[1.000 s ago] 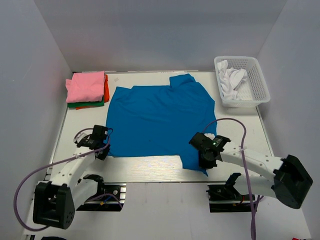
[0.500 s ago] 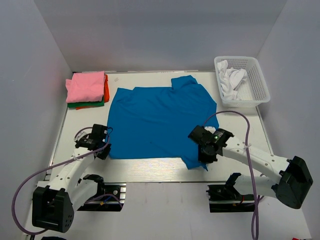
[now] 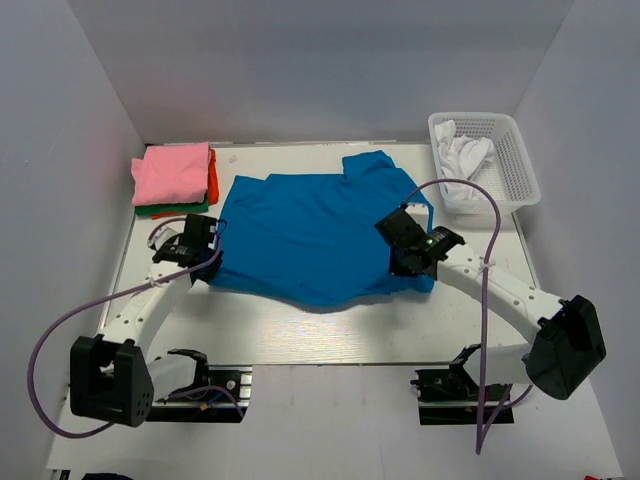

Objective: Fold and stack the t-shirts
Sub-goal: Fold the flattened tshirt in 1/3 of the way

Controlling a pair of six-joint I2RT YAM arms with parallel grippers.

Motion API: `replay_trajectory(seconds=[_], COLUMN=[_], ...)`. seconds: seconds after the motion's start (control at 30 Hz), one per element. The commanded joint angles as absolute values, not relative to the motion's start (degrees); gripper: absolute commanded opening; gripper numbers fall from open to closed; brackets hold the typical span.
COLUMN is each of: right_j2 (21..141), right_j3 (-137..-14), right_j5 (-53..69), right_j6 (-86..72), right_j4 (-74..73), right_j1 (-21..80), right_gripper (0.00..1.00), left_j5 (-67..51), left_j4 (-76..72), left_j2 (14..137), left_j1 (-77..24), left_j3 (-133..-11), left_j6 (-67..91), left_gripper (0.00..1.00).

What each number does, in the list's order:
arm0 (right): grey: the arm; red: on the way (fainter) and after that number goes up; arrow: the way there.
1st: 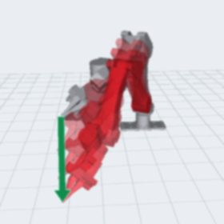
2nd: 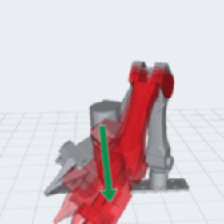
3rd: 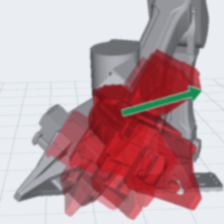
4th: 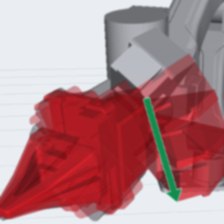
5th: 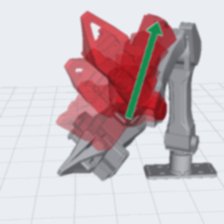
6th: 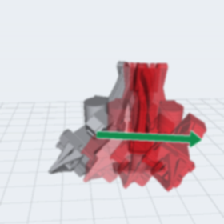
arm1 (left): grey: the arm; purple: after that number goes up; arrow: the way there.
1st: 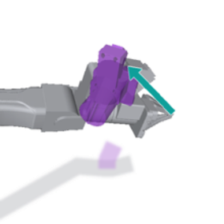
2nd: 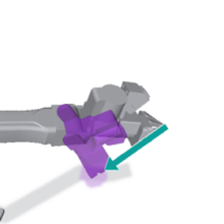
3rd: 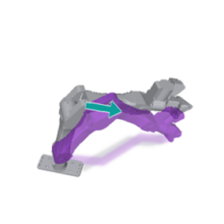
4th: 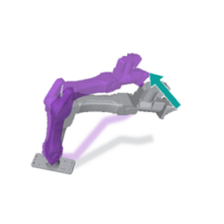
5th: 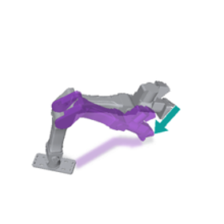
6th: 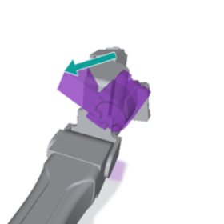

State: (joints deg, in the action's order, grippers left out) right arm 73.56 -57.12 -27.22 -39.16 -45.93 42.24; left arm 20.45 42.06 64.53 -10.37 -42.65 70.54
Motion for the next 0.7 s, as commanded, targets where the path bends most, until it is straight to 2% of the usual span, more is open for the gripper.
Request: replay_trajectory(seconds=[0.0, 0.37, 0.53, 0.57, 0.6, 0.63, 0.67], right_j2=[75.5, 88.7, 99.3, 103.6, 105.0, 106.7, 111.4], right_j3=[-60.9, -69.0, -77.9, -79.0, -80.2, -85.0, -87.3], right_j5=[-29.8, -23.3, -21.9, -21.7, -21.4, -20.9, -19.4], right_j6=[-34.5, -28.7, -26.6, -25.2, -24.5, -23.8, -21.2], right_j4=[-37.8, -27.4, -27.3, -26.0, -24.4, -23.9, -24.2], right_j1=[38.4, 27.4, 22.8, 21.9, 21.5, 21.0, 19.9], right_gripper=[0.00, 0.00, 0.00, 0.09, 0.11, 0.15, 0.29], left_j5=[25.7, 30.6, 29.4, 29.4, 29.4, 29.4, 28.8], left_j4=[38.8, 33.4, 34.9, 36.7, 37.5, 38.4, 39.8], left_j2=[67.3, 85.8, 96.9, 100.2, 101.8, 103.2, 105.4], left_j1=[-9.6, -7.4, -6.2, -6.2, -5.6, -5.6, -5.1], left_j3=[-46.7, -61.2, -70.5, -72.0, -75.3, -77.1, -78.7], left_j6=[71.4, 70.9, 70.9, 70.9, 70.9, 70.9, 70.0], left_gripper=[0.00, 0.00, 0.00, 0.02, 0.30, 0.46, 0.62])
